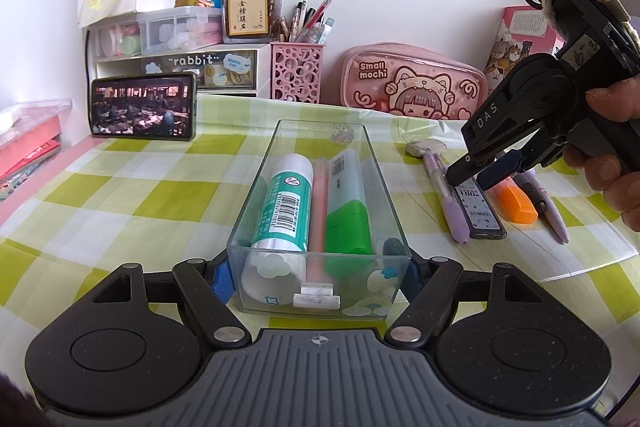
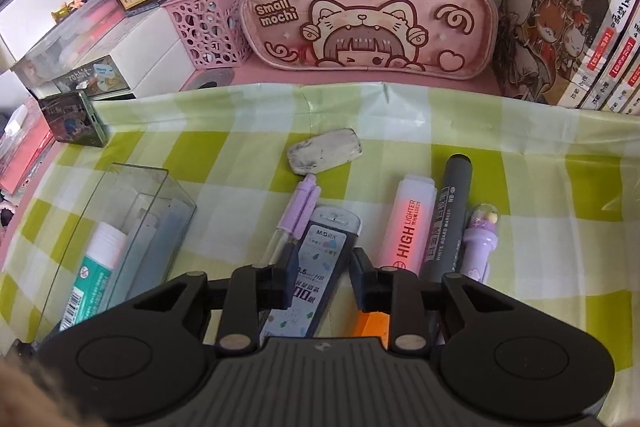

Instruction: Organize stationery

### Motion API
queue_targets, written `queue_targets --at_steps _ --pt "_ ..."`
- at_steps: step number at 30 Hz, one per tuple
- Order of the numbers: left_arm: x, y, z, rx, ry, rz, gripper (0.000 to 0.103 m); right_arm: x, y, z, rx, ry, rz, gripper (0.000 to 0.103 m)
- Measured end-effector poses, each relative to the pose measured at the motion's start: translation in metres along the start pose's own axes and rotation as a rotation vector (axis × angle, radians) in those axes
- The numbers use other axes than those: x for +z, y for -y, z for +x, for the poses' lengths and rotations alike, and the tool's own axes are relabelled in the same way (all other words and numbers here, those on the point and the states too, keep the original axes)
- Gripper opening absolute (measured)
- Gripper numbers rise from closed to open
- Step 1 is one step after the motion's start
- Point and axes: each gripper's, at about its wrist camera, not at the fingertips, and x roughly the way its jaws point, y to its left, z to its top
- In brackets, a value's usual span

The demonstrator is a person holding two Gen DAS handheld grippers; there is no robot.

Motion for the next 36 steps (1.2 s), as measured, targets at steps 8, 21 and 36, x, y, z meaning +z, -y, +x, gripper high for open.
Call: queue_targets --at_steps 8,21,36 --pt "-0.001 -0.001 0.0 -0.001 -0.001 -0.003 0.074 -0.006 -0.03 0.006 -0.082 0.036 -0.087 0.036" --pt "-0.001 -0.001 0.0 0.0 -0.001 -0.003 0.074 -0.004 -0.028 -0.026 0.069 0.14 -0.002 0.033" --pt "-0.001 -0.001 0.0 0.0 -0.001 -0.004 0.074 -0.015 -0.036 -0.061 0.225 0.306 -0.08 0.033"
